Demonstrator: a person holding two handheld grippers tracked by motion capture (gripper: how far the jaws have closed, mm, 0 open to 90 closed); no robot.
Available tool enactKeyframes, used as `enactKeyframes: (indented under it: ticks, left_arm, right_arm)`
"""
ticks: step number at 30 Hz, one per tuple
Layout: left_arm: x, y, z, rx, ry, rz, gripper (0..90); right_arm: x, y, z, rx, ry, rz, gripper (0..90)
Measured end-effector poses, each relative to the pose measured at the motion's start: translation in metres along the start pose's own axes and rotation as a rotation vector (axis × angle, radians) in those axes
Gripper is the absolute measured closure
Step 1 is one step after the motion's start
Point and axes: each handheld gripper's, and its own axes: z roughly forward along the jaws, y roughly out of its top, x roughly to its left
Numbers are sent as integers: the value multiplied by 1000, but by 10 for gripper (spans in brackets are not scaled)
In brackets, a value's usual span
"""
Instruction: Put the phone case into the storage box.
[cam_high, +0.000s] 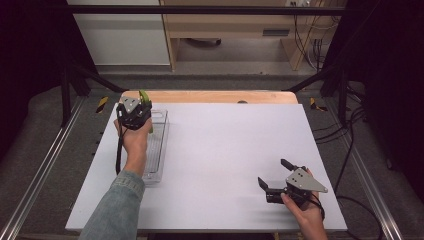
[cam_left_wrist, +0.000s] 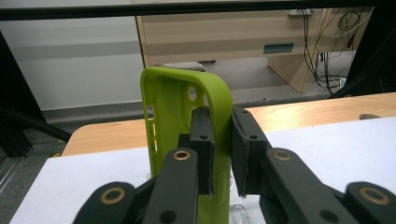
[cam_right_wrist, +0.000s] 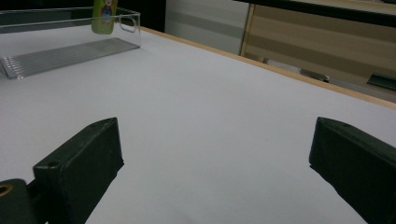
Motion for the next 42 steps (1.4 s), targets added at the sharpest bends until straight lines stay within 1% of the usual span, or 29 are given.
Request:
enactKeyframes:
  ticks: [5,12,20,28,40,42]
  left_arm:
    - [-1,0,1,-1,0,-3,796]
    - [0,-2,4,5,-8,-24,794]
    - [2,-4,8,7,-25,-71,791]
    - [4,-6,14,5,-30,-100,792]
    - [3,-5,19,6,-33,-87,795]
    - [2,-6,20,8,-35,-79,795]
  right_arm:
    - [0,0,0,1,0,0,28]
    - [0,0,0,3,1,0,28]
    - [0,-1,1,10,2,-2,28]
    - [1,-1,1,15,4,-3,28]
    - [1,-2,2,21,6,-3,28]
    - [1,-2,2,21,5,-3,28]
